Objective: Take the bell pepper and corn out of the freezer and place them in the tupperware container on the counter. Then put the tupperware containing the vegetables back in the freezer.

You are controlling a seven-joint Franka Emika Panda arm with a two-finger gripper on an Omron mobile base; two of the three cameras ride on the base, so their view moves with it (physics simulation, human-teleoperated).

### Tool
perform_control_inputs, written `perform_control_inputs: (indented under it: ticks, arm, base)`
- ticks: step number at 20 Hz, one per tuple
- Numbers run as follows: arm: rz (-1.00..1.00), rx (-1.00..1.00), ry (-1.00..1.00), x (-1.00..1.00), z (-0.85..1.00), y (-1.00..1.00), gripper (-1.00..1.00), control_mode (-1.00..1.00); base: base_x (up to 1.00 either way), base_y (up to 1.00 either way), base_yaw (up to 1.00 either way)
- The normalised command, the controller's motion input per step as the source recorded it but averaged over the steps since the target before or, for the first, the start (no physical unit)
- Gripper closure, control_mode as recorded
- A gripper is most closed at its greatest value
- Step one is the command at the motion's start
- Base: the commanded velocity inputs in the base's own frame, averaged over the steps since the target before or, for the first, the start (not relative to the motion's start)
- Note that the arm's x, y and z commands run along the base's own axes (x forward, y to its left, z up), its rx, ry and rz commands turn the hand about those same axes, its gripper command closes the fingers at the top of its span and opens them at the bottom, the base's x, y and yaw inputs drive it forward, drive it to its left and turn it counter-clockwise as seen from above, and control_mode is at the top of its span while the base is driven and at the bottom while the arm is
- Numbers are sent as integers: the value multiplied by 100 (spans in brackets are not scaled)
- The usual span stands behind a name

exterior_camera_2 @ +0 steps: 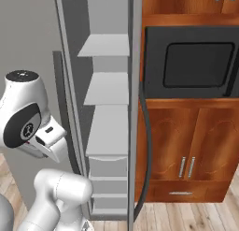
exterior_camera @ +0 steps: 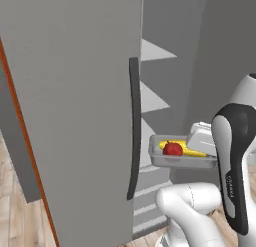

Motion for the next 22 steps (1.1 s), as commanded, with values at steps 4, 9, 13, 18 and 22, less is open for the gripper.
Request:
perform_control_inputs:
  ticks: [4, 9, 13, 18, 22]
  arm:
    - [0, 0, 0, 0, 0, 0, 100, 100]
    - [0, 0, 0, 0, 0, 0, 100, 100]
    - [0, 0, 0, 0, 0, 0, 100, 100]
    - [0, 0, 0, 0, 0, 0, 100, 100]
    - [0, 0, 0, 0, 0, 0, 100, 100]
  base:
    - [56, -24, 46]
    - [64, -6, 32]
    - [48, -32, 26]
    - [31, -55, 14]
    - [54, -39, 8]
